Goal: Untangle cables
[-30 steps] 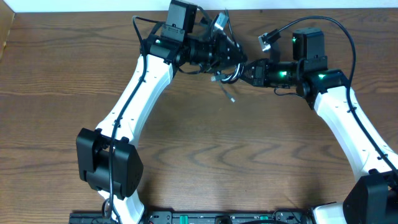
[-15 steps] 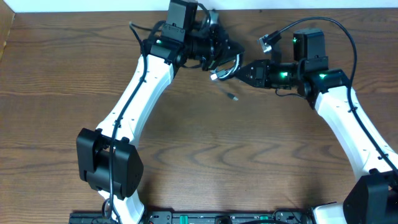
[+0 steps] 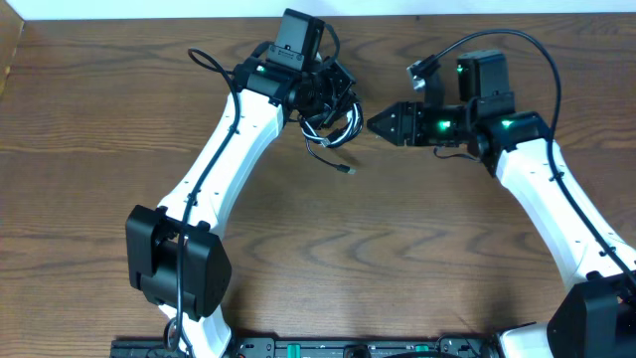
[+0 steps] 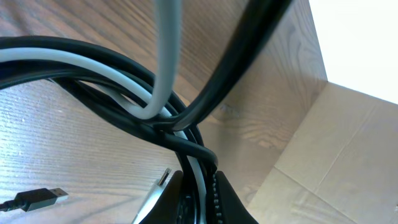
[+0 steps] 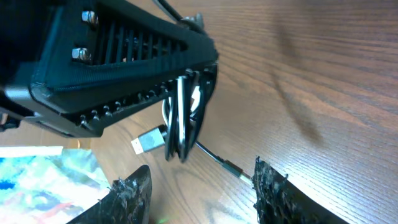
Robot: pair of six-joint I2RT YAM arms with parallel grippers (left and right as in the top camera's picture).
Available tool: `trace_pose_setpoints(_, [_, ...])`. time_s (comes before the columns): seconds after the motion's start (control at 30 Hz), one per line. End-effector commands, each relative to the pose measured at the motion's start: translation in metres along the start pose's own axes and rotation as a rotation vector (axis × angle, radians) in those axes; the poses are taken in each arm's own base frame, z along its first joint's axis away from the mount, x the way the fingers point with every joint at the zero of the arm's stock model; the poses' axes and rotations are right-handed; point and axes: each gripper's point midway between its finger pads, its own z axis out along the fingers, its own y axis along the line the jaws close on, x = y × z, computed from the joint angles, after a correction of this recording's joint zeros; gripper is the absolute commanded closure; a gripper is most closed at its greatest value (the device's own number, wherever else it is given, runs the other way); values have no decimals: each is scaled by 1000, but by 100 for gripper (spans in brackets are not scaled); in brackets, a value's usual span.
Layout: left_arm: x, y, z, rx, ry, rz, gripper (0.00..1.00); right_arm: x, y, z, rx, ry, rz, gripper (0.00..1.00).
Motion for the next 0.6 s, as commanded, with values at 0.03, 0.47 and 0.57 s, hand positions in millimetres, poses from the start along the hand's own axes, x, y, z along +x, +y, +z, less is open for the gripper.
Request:
trace_pose_setpoints(0.03, [5, -1, 3, -10, -13, -25, 93, 5, -7, 14, 44, 11, 0, 51])
trace_pose_setpoints(0.47, [26, -8, 10, -3, 21, -16, 93, 3, -23, 25, 96, 4, 64, 63])
trace_pose_setpoints(0.57, [26, -9, 11, 0, 21, -13, 92, 3, -25, 27, 95, 5, 67, 69])
